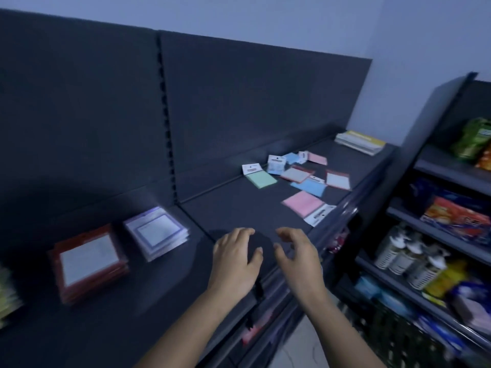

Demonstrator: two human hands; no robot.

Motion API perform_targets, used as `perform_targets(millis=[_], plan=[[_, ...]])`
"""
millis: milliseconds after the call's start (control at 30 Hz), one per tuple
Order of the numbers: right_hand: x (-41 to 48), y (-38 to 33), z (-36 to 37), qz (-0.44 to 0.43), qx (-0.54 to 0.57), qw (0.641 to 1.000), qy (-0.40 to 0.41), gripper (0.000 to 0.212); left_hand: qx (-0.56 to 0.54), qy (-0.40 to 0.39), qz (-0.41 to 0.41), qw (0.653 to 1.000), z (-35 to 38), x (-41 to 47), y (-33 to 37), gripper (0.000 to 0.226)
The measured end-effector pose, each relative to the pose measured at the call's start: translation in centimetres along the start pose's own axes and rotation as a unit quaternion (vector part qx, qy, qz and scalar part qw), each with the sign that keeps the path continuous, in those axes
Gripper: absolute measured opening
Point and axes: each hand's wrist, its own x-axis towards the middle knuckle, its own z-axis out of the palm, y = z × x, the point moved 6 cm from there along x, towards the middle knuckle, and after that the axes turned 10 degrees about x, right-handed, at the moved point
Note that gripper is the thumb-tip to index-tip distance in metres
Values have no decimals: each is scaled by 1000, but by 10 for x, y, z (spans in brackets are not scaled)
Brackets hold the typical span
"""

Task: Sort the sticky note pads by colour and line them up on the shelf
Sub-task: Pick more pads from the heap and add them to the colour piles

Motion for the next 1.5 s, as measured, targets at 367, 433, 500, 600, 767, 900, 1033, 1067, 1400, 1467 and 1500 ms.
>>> perform_targets(millis=[367,433,500,600,767,900,1033,1067,1400,1467,1500], plan=[[71,92,-152,-6,-60,998,8,29,6,-55,11,998,109,90,143,41],[80,106,-171,1,-56,998,12,29,4,-53,6,999,119,101,158,42],[88,120,-182,6,-55,998,14,28,8,-47,0,999,127,111,165,41],[102,139,-192,14,-51,998,23,27,17,-34,-13,999,137,129,168,41],[133,166,-194,27,-59,998,23,28,43,-51,-51,996,156,166,154,42],[177,188,-191,34,-94,995,8,32,59,-48,-68,995,172,209,135,42],[234,207,-173,56,-125,990,-24,38,69,-53,-83,993,190,256,108,37],[248,212,-168,61,-137,988,-39,40,79,-58,-86,991,194,267,100,35],[322,251,-132,81,-161,974,-138,44,165,-77,-93,979,236,328,64,42],[331,253,-119,67,-154,970,-174,42,152,-58,-103,981,239,335,62,41],[337,254,-114,61,-156,968,-186,41,144,-47,-110,982,239,339,60,39]])
